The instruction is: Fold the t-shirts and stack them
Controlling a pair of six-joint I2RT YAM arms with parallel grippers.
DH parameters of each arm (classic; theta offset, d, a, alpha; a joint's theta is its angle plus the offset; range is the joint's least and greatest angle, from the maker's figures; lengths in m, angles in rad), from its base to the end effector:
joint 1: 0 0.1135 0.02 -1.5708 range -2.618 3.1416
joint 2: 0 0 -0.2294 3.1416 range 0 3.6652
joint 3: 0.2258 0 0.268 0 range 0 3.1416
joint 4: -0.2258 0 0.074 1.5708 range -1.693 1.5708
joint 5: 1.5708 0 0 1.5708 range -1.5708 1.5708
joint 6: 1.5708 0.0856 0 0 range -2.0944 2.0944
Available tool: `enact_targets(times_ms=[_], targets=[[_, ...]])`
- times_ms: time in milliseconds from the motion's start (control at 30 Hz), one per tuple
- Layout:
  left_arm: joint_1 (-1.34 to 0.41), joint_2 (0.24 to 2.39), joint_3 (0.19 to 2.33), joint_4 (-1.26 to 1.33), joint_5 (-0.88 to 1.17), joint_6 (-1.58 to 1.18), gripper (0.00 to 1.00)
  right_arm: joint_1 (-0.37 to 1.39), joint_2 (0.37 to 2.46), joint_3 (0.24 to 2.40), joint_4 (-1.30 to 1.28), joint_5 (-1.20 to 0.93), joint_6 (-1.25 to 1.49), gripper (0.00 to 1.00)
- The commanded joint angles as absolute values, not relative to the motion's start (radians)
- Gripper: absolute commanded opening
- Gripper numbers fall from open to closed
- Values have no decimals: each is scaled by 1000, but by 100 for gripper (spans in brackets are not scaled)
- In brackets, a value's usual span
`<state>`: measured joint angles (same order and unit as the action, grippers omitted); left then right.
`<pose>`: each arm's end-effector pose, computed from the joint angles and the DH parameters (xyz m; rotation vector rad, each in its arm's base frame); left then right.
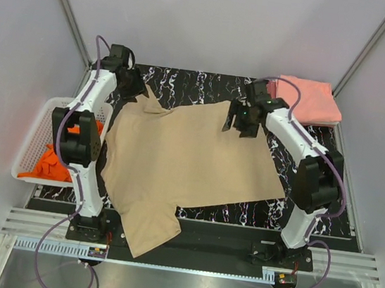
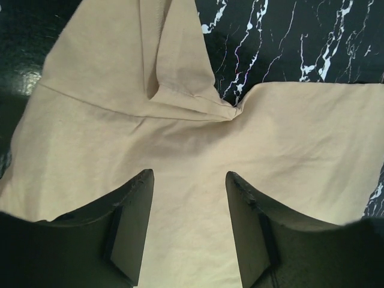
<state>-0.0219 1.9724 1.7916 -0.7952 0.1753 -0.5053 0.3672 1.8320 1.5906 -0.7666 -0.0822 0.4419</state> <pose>0.4657 -0.0251 0.2056 -0.5500 2.5215 -0.4249 0.4009 0.1617 0.1962 0.0669 2.6270 0.3983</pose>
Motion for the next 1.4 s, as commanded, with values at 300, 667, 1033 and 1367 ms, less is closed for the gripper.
enact_targets(times_ms=[300,667,1033,1367], targets=[[-58,2174,1871,-683,103,-572,49,437,1773,1410,-600,-207,466,76],[-64,2287,1951,-681,52,-589,54,437,1741,1333,-598,-192,439,76],[-67,2370,2063,-675,64,-598,24,437,1743,1269,-595,-172,408,75],[-141,2540,2483,-638,78,-595,28,437,1729,1243,-600,-161,402,74]])
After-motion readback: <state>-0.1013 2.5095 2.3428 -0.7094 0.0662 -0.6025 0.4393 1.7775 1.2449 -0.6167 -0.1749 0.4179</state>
